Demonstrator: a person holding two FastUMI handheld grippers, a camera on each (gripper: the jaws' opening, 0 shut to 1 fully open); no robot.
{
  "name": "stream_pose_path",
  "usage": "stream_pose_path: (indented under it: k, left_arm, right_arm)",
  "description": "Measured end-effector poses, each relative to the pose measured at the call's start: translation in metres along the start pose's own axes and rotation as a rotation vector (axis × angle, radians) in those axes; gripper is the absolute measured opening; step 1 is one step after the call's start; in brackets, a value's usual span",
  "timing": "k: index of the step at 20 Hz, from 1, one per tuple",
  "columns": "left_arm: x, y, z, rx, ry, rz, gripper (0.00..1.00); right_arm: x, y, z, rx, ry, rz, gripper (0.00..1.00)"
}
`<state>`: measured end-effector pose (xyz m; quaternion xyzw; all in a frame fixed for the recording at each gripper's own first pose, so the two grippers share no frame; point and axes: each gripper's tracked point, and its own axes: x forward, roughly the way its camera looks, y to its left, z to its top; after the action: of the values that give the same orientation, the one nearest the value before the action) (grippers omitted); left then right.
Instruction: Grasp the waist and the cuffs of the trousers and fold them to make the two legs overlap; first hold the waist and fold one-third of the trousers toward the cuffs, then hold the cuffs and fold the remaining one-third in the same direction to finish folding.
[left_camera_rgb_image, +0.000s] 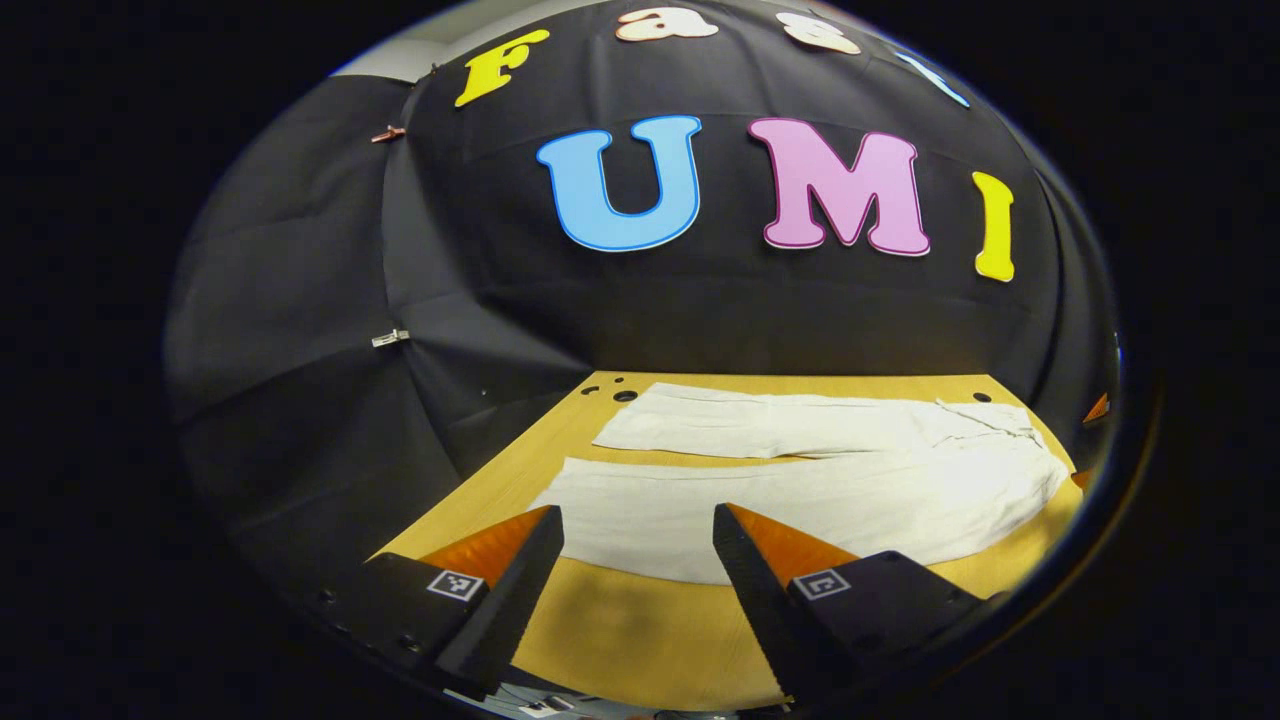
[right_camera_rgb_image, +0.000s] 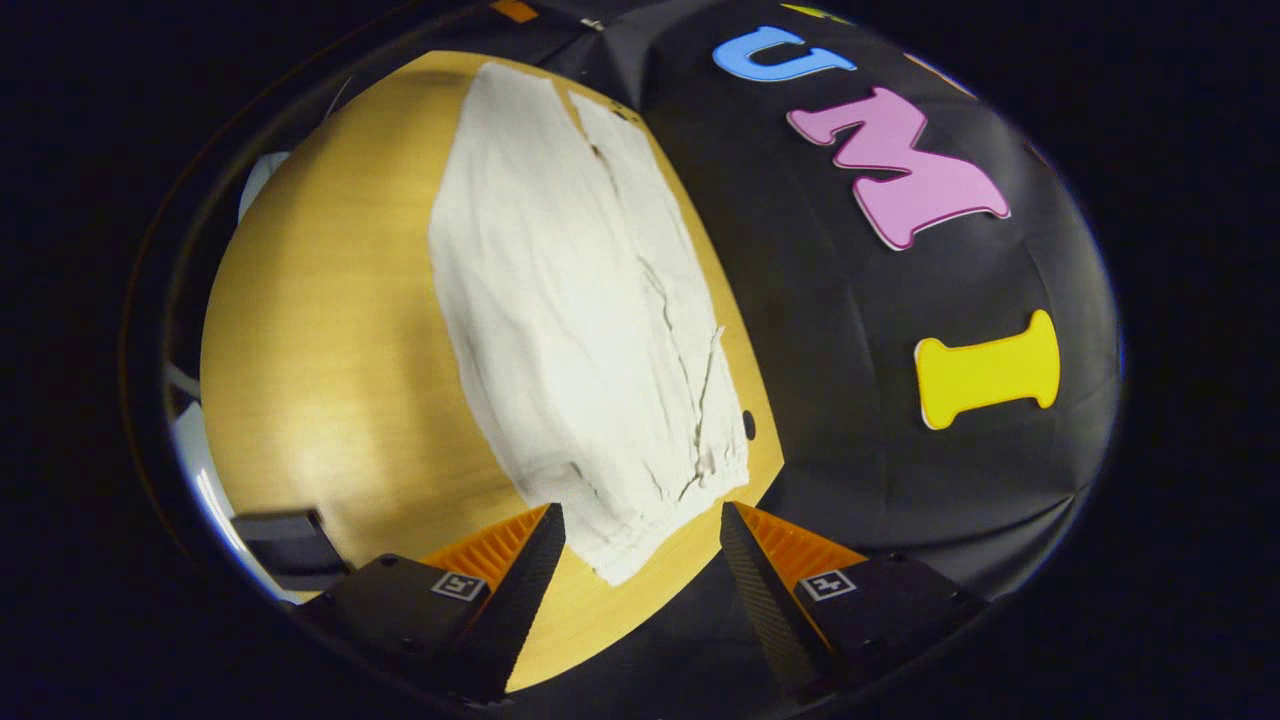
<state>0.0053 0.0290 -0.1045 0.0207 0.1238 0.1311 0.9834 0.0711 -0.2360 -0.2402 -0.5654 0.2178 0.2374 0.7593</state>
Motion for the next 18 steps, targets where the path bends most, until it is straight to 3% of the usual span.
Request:
stream_pose_path:
  k: [2, 5, 11, 15, 16, 17, 18]
  left_arm:
    - [-0.003, 0.0, -0.005, 0.024, 0.009, 0.021, 0.98]
    - [-0.007, -0.004, -0.016, 0.036, 0.05, 0.042, 0.98]
    - [-0.005, -0.012, -0.005, 0.042, 0.054, 0.041, 0.98]
    - [-0.004, -0.019, -0.003, 0.042, 0.066, 0.037, 0.98]
    - [-0.002, -0.021, -0.007, 0.042, 0.076, 0.036, 0.98]
    - [0.0, -0.021, -0.01, 0.04, 0.086, 0.035, 0.98]
    - [0.003, -0.022, -0.012, 0.036, 0.099, 0.034, 0.98]
  right_arm:
    - [0.018, 0.017, -0.029, -0.037, 0.055, 0.041, 0.98]
    - [0.047, 0.02, -0.056, -0.131, 0.109, 0.024, 0.97]
    - [0.081, -0.003, -0.052, -0.194, 0.098, -0.066, 0.92]
    - [0.102, -0.017, -0.05, -0.167, 0.122, -0.107, 0.92]
    - [0.106, -0.014, -0.052, -0.151, 0.133, -0.094, 0.85]
    - [0.109, -0.014, -0.054, -0.144, 0.144, -0.093, 0.85]
    - [0.11, -0.015, -0.054, -0.141, 0.148, -0.096, 0.7]
